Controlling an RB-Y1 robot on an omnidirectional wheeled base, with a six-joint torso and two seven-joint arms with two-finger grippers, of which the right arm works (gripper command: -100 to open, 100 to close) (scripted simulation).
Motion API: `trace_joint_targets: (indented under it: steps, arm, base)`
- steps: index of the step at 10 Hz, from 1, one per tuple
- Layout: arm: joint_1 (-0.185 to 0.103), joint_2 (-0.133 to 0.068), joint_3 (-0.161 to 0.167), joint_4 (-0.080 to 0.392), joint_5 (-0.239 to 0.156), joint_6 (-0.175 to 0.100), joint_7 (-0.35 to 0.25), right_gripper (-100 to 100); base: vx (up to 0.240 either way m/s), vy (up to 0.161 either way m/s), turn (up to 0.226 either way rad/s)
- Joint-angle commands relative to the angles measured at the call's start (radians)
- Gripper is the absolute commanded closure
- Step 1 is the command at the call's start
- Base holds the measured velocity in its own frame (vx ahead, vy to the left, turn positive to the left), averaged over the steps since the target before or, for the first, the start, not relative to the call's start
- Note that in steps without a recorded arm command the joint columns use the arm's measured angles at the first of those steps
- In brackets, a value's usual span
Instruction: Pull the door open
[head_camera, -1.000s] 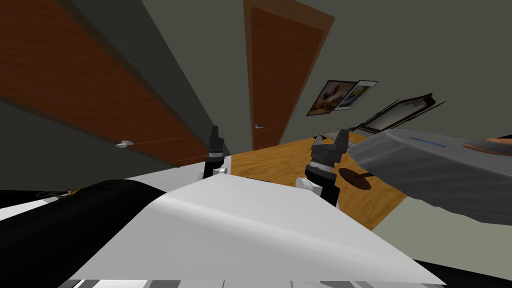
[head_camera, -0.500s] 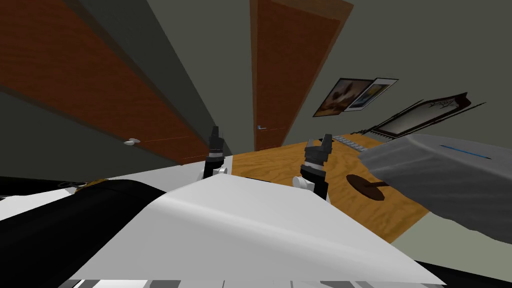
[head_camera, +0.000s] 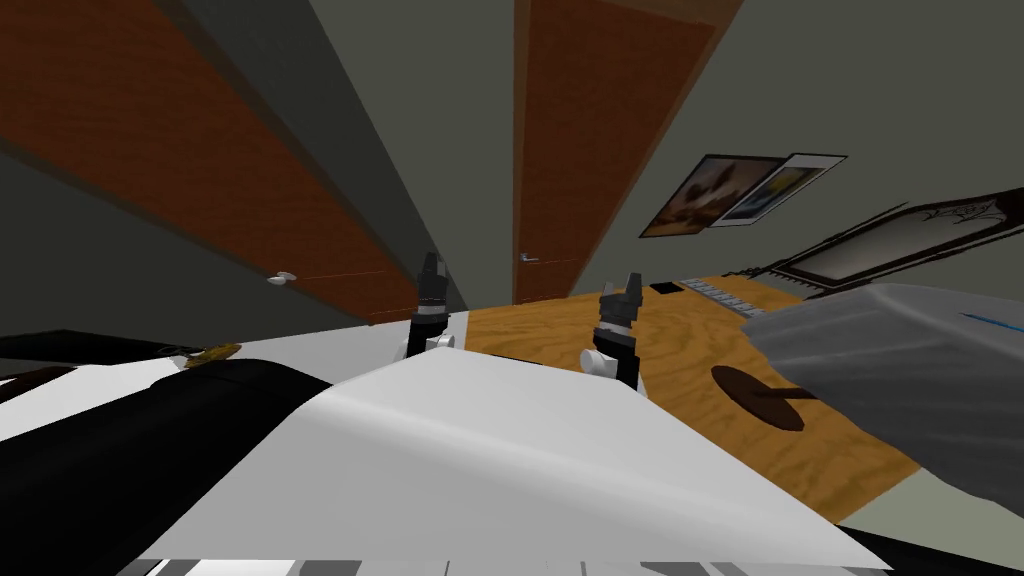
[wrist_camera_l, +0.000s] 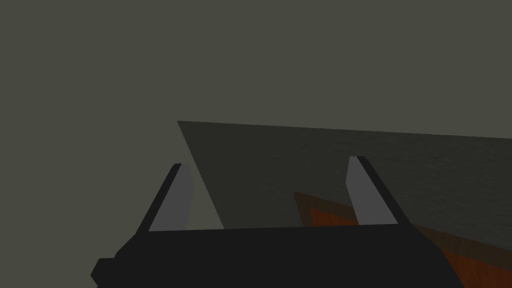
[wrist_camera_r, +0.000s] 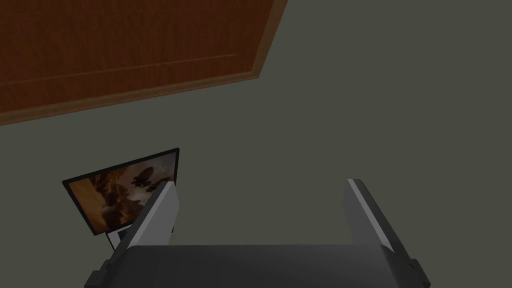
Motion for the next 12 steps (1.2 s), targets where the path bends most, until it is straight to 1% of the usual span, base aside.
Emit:
trace_joint_targets:
  steps: [1,2,3,6,7,10,11,12]
  arm:
    - [-0.017,-0.011,-0.001,0.050,-0.008,-0.015,-0.007,-100]
    - [-0.030,-0.016,0.000,0.089,-0.012,-0.023,-0.010,-100]
    - [-0.030,-0.016,0.000,0.097,-0.012,-0.023,-0.010,-100]
    - [-0.071,-0.032,0.001,0.201,-0.025,-0.049,-0.018,-100]
    - [-0.071,-0.032,0.001,0.211,-0.025,-0.049,-0.018,-100]
    - [-0.115,-0.047,0.003,0.319,-0.040,-0.077,-0.028,-100]
    - [-0.115,-0.047,0.003,0.333,-0.040,-0.077,-0.028,-100]
    - [-0.130,-0.052,0.004,0.370,-0.044,-0.086,-0.031,-100]
  base:
    - [0.085,0.008,0.131]
    - [0.094,0.009,0.114]
    - [0.065,-0.003,0.039]
    - [0.073,-0.007,0.129]
    - [0.061,0.003,0.041]
    - [0.077,0.000,0.125]
    - [0.066,-0.004,0.055]
    - [0.064,0.003,0.085]
